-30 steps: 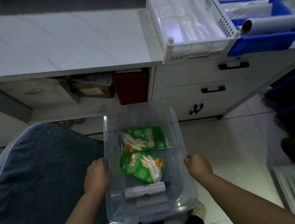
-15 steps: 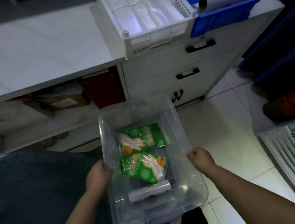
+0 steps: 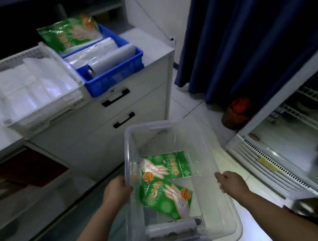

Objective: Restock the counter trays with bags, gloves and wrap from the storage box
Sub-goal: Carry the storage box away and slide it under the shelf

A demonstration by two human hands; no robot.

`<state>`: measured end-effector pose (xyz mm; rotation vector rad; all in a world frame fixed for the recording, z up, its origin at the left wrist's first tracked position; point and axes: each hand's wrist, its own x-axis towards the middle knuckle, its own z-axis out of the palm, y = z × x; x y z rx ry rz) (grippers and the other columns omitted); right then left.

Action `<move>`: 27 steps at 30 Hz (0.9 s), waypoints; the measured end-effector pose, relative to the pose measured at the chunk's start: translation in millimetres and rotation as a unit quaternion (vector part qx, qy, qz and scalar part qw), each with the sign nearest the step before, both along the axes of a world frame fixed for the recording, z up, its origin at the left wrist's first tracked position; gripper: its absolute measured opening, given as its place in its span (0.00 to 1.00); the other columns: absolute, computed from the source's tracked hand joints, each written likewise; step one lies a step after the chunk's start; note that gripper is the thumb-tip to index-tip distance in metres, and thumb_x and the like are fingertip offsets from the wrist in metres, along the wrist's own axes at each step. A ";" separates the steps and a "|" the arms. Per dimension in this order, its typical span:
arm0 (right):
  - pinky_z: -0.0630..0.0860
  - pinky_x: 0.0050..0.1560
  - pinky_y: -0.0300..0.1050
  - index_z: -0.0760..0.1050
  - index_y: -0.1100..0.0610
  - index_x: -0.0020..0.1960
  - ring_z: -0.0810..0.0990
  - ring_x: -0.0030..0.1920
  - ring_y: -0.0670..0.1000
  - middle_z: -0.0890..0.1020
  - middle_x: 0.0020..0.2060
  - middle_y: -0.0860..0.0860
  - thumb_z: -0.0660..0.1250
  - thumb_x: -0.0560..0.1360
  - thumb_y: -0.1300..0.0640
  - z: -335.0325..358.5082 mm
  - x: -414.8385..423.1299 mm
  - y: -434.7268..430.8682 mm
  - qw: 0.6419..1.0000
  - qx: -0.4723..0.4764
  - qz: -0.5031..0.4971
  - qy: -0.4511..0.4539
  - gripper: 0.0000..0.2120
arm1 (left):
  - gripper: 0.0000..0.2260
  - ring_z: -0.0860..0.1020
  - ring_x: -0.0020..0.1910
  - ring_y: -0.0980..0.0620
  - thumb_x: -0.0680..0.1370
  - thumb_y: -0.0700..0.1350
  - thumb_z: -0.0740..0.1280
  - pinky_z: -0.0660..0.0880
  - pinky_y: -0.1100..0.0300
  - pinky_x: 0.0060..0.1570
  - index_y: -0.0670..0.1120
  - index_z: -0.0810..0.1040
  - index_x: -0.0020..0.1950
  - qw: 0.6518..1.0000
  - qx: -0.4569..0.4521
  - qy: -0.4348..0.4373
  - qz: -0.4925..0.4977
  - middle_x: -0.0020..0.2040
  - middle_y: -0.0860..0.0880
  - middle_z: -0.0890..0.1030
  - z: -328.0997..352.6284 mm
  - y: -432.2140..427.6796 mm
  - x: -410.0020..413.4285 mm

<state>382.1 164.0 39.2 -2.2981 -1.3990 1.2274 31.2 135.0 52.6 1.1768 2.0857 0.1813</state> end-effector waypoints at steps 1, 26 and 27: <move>0.73 0.39 0.46 0.76 0.67 0.39 0.77 0.30 0.54 0.79 0.29 0.56 0.62 0.78 0.50 3.4 21.8 7.6 1.000 0.009 -0.016 0.012 0.20 | 0.03 0.78 0.36 0.46 0.70 0.43 0.67 0.68 0.60 0.30 0.46 0.74 0.39 1.000 0.006 -0.003 -0.006 0.37 0.47 0.79 5.7 15.5 21.0; 0.64 0.34 0.45 0.64 0.56 0.26 0.69 0.28 0.54 0.69 0.25 0.52 0.62 0.76 0.46 85.6 228.7 274.8 0.957 0.191 -0.217 0.021 0.24 | 0.04 0.76 0.38 0.42 0.72 0.41 0.68 0.71 0.54 0.37 0.41 0.75 0.41 0.981 0.164 -0.021 -0.102 0.39 0.41 0.78 93.1 350.7 239.5; 0.63 0.33 0.45 0.63 0.55 0.26 0.68 0.28 0.53 0.68 0.24 0.52 0.62 0.76 0.46 87.0 228.8 294.2 0.956 0.195 -0.218 0.015 0.24 | 0.04 0.75 0.38 0.43 0.72 0.41 0.68 0.68 0.55 0.35 0.41 0.75 0.41 0.980 0.166 -0.021 -0.108 0.39 0.42 0.77 93.1 370.4 240.0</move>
